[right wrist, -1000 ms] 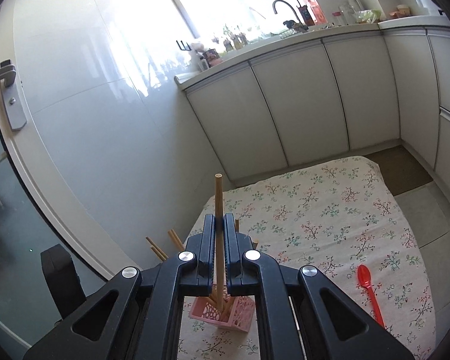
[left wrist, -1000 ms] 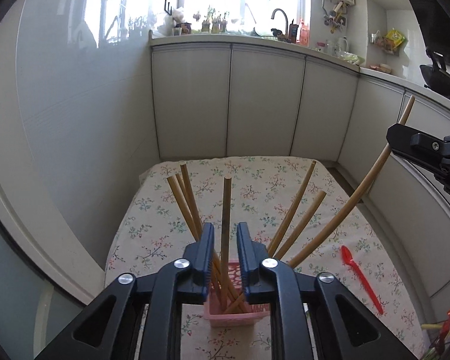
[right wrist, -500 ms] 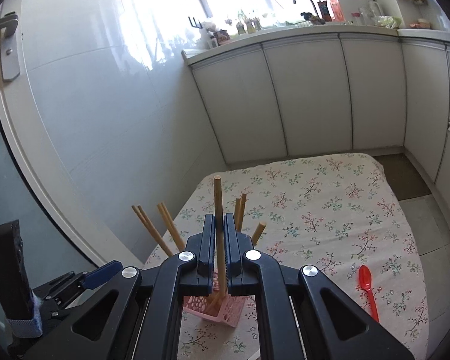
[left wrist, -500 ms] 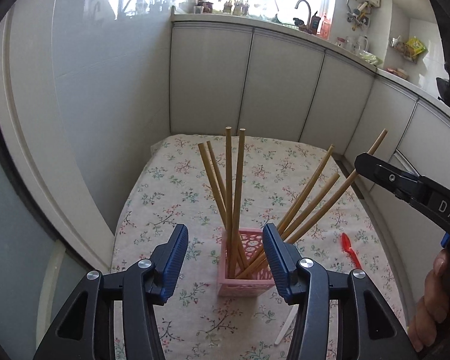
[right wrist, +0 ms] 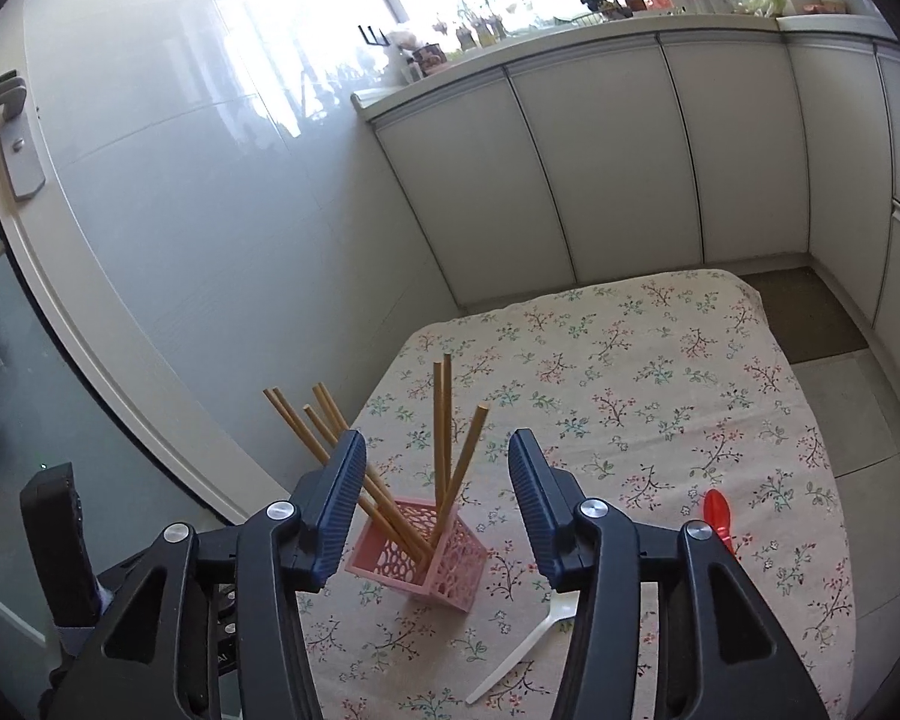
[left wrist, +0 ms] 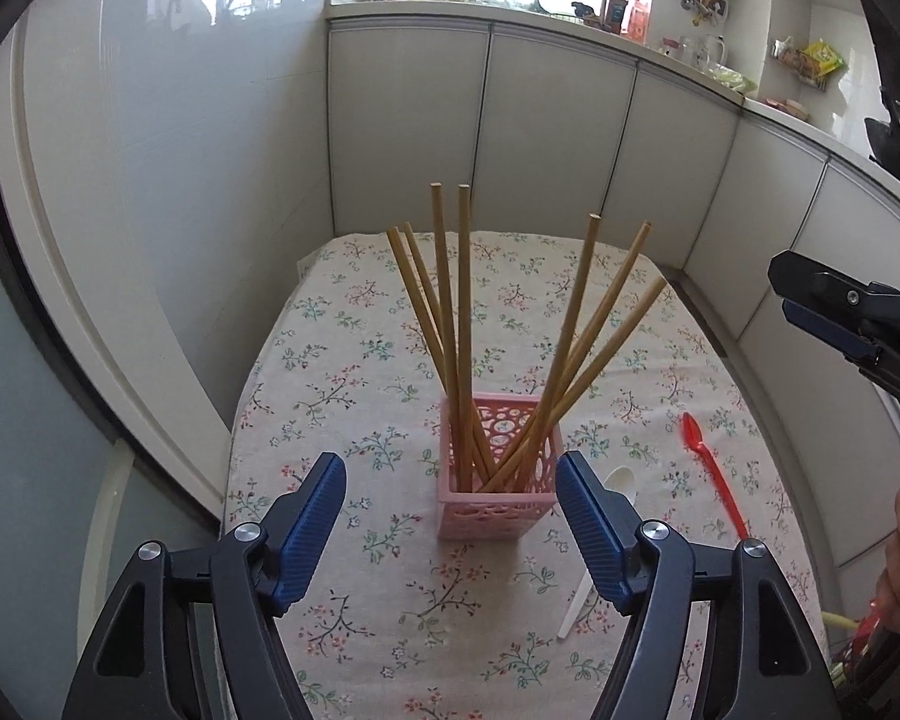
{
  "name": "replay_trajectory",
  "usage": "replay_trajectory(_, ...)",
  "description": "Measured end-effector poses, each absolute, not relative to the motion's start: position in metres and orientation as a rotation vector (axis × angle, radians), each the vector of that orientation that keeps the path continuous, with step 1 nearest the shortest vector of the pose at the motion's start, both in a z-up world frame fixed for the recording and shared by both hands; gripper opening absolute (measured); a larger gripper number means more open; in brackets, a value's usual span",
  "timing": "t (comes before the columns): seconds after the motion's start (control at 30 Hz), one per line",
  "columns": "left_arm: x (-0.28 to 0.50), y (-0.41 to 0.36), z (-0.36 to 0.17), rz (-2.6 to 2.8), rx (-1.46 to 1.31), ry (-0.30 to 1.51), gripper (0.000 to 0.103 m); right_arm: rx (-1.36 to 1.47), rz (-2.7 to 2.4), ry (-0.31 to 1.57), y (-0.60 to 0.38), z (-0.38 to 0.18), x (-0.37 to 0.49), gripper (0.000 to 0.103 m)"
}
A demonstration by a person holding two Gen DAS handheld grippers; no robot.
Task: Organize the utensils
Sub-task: 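Lower the left gripper onto the white plastic spoon handle and close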
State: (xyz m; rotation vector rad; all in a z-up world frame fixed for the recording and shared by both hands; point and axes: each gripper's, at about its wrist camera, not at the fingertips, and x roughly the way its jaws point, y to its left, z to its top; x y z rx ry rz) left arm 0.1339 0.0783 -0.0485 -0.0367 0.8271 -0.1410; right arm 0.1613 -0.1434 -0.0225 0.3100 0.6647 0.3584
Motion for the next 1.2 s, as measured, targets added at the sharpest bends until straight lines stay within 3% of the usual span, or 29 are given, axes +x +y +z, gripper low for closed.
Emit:
replay_trajectory(0.37,0.128,0.033,-0.078,-0.24,0.033,0.989,0.084,0.28,0.248,0.842,-0.192,-0.06,0.152,0.064)
replay_trajectory(1.03,0.14,-0.062,-0.134,-0.394,0.201,1.129,0.083,0.393,0.056,1.097,-0.286,-0.111,0.155,0.069)
replay_trajectory(1.1,0.147,-0.071,-0.141,-0.394,0.217,1.132,0.08,0.405,0.041,1.109,-0.293,-0.114,0.157,0.069)
replay_trajectory(1.2,0.158,-0.083,-0.153,-0.379,0.243,1.129,0.065,0.41,0.018,1.128,-0.301,-0.12,0.159,0.069)
